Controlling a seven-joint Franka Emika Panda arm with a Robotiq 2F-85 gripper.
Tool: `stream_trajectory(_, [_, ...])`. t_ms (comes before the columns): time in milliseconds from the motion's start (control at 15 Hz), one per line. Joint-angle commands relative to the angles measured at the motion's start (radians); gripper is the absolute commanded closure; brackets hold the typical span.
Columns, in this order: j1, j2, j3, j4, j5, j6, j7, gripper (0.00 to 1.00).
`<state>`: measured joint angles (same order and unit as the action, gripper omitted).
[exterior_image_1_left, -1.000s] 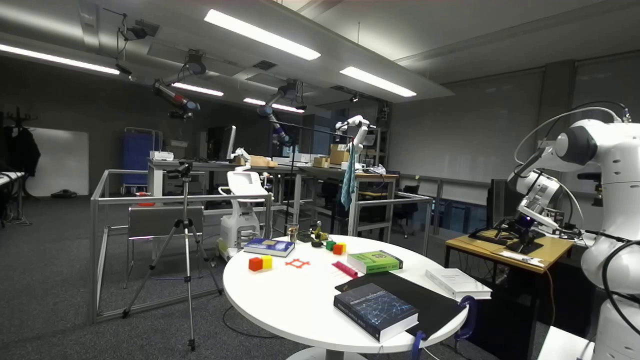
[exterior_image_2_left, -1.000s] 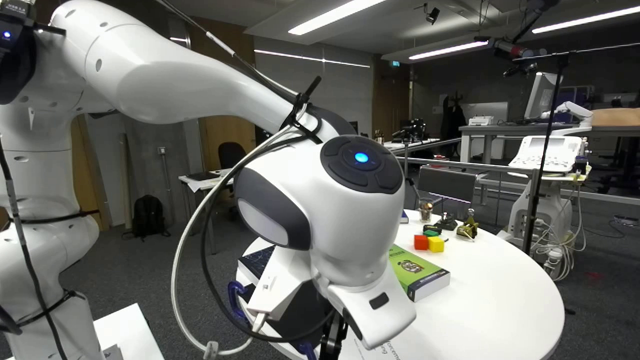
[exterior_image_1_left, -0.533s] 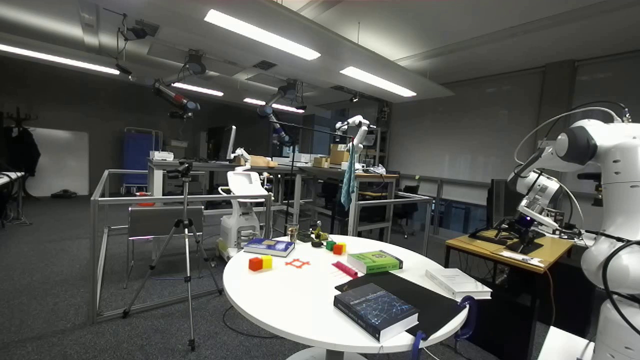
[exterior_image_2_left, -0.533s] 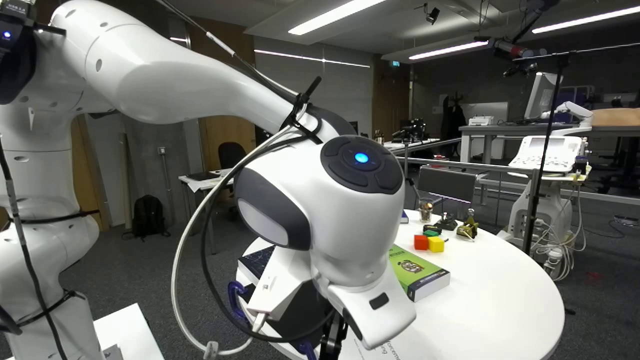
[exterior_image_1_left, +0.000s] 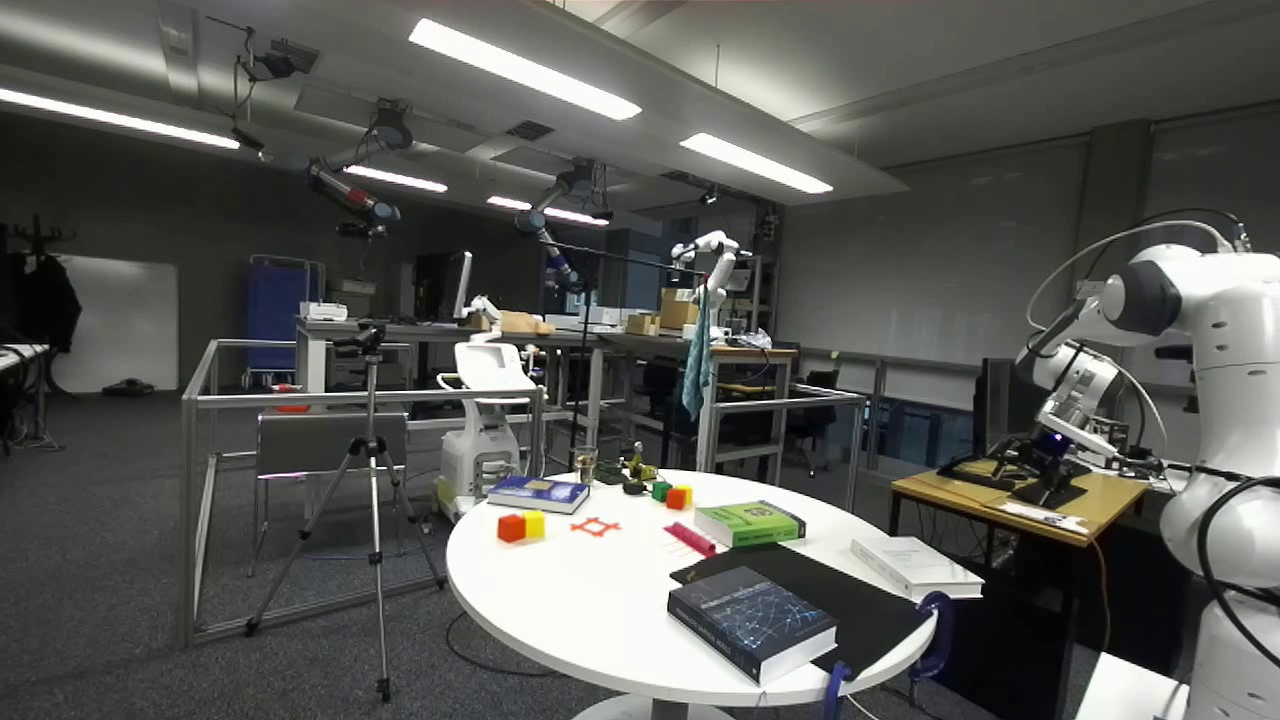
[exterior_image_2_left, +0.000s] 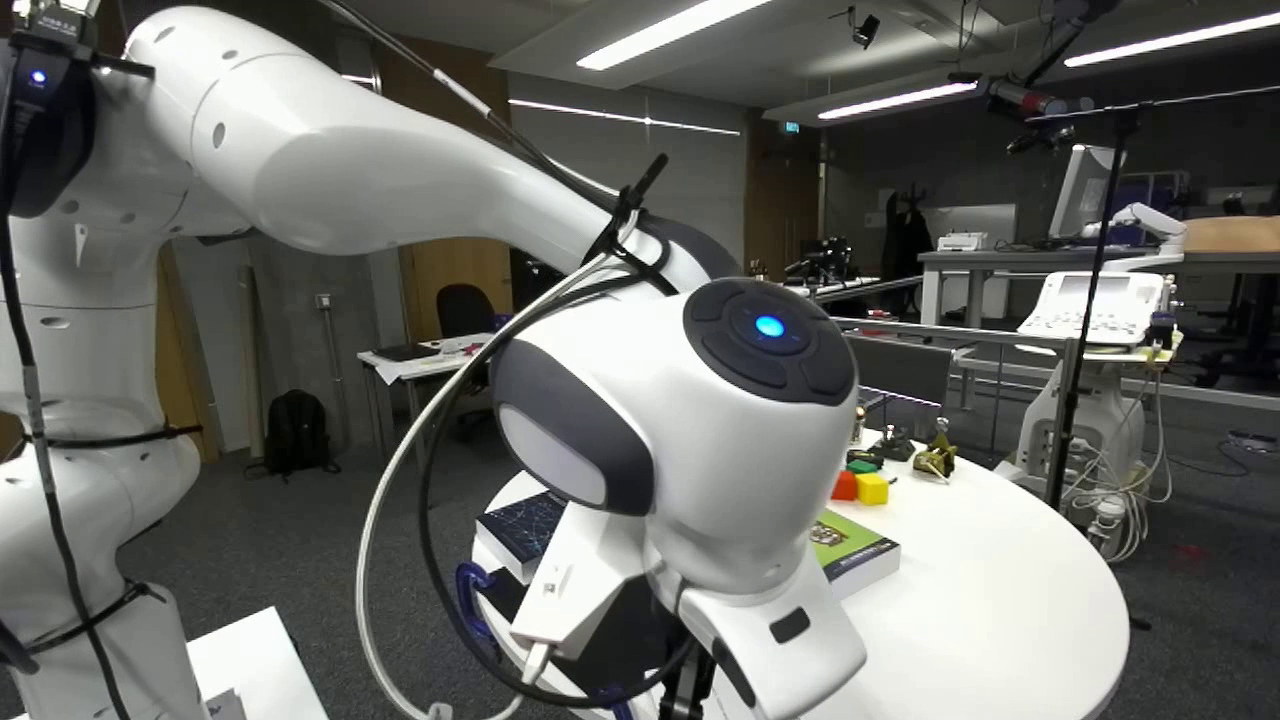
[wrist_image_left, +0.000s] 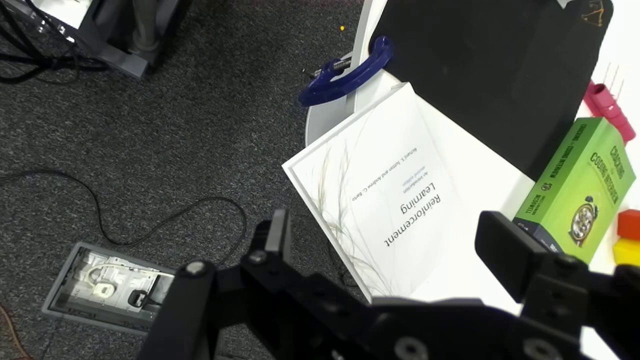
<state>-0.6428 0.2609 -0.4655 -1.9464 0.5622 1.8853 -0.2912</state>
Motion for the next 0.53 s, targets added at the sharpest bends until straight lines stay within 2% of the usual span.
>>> stream_trajectory(0, [-0.074, 0.098, 0.024, 0.146, 0.002, -0.114, -0.023, 0.0])
stream_trajectory(467, [-0.214, 0.254, 0.115, 0.356, 0.011, -0.29, -0.074, 0.0])
